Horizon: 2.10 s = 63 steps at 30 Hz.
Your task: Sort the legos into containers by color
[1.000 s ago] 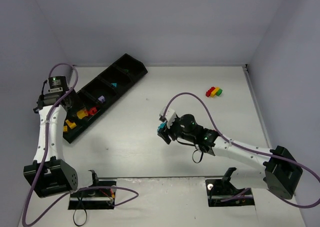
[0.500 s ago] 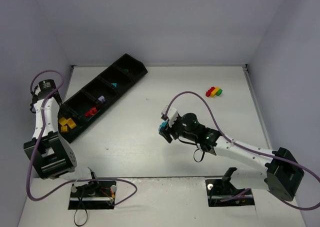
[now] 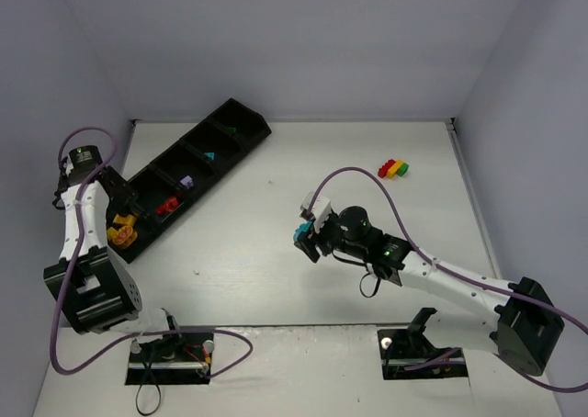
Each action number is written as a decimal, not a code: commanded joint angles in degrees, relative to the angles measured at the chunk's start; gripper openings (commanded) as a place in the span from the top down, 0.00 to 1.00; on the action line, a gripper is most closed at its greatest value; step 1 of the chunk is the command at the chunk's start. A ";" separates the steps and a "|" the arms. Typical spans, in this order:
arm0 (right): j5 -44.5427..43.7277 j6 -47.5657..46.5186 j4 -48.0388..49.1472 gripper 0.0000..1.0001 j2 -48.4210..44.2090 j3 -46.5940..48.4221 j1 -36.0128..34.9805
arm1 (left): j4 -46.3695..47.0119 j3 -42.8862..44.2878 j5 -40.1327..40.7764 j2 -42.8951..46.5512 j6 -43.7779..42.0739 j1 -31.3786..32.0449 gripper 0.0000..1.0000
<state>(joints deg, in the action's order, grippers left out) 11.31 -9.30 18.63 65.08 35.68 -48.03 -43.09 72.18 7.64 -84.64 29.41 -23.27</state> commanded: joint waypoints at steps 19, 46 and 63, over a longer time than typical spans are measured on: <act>4.42 -3.80 1.58 0.97 -1.62 8.35 0.31 | 16.20 -1.96 -55.99 11.87 1.62 44.78 0.21; 5.48 -3.53 1.76 0.94 -0.74 9.23 0.39 | 18.57 2.35 -54.92 1.23 0.83 55.61 0.41; 3.46 -2.22 2.02 0.32 0.49 9.41 1.01 | 19.10 3.23 -55.37 0.71 -1.63 55.70 1.00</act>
<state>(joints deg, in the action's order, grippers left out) 16.14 -12.05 16.40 65.47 42.35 -47.64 -26.61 71.90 -47.18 -85.14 30.39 32.29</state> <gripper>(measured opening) 0.641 0.306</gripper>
